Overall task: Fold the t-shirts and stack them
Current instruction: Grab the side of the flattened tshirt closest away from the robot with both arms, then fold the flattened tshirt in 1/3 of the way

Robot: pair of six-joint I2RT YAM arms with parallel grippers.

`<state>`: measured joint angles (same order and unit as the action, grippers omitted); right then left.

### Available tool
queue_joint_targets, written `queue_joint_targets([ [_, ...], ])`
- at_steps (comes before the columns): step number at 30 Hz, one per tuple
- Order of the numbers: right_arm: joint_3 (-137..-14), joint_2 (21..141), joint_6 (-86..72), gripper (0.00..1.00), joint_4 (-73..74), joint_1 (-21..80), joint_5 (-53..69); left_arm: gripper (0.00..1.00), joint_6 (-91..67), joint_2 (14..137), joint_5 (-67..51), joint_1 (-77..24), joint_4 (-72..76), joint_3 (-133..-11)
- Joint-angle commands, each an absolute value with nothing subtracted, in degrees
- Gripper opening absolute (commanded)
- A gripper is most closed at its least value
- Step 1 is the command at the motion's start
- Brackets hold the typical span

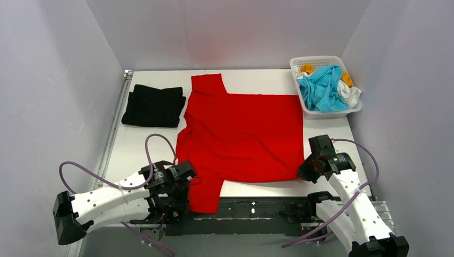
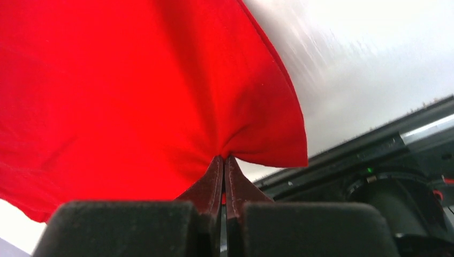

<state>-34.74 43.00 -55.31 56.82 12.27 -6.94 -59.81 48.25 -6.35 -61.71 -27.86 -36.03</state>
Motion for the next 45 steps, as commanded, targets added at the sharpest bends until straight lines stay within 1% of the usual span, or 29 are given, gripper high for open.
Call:
queue_joint_targets([
  [1, -36.98, 39.97, -54.78, 0.01, 65.78, 12.39, -3.72, 0.0, -65.04, 45.41, -11.74, -62.05, -37.1, -31.8],
  [5, -36.77, 37.29, -55.52, 0.01, 66.58, 12.41, -4.51, 0.0, -65.36, 43.68, -12.42, -62.14, -36.11, -30.81],
  [8, -36.57, 37.15, -55.09, 0.01, 65.72, 12.48, -5.3, 0.0, -61.94, 45.46, -10.53, -62.09, -35.49, -33.64],
  [14, -36.28, 42.83, -50.21, 0.01, 57.78, 12.48, -6.57, 0.0, -55.43, 51.84, -4.28, -60.39, -35.52, -41.92],
  [18, -38.75, 48.16, -46.28, 0.01, 54.79, 12.49, -7.62, 0.0, -52.18, 54.81, -5.33, -53.82, -32.2, -45.22],
  [23, -42.55, 52.33, -45.22, 0.01, 50.41, 12.48, -8.31, 0.0, -50.79, 59.03, -10.31, -45.55, -25.21, -48.81],
  [29, -48.17, 60.52, -44.16, 0.01, 50.27, 12.39, -9.96, 0.0, -48.5, 66.19, -9.58, -37.9, -23.65, -57.38],
  [32, -50.55, 64.43, -43.38, 0.01, 50.01, 12.39, -10.3, 0.0, -47.34, 69.73, -9.17, -33.85, -25.32, -62.6],
  [41, -56.63, 70.79, -43.19, 0.01, 50.05, 11.72, -14.3, 0.0, -42.69, 79.29, -8.51, -25.35, -26.43, -73.63],
  [45, -58.37, 72.74, -43.02, 0.01, 50.5, 10.64, -14.84, 0.0, -39.24, 82.08, -10.23, -22.74, -22.9, -76.83],
])
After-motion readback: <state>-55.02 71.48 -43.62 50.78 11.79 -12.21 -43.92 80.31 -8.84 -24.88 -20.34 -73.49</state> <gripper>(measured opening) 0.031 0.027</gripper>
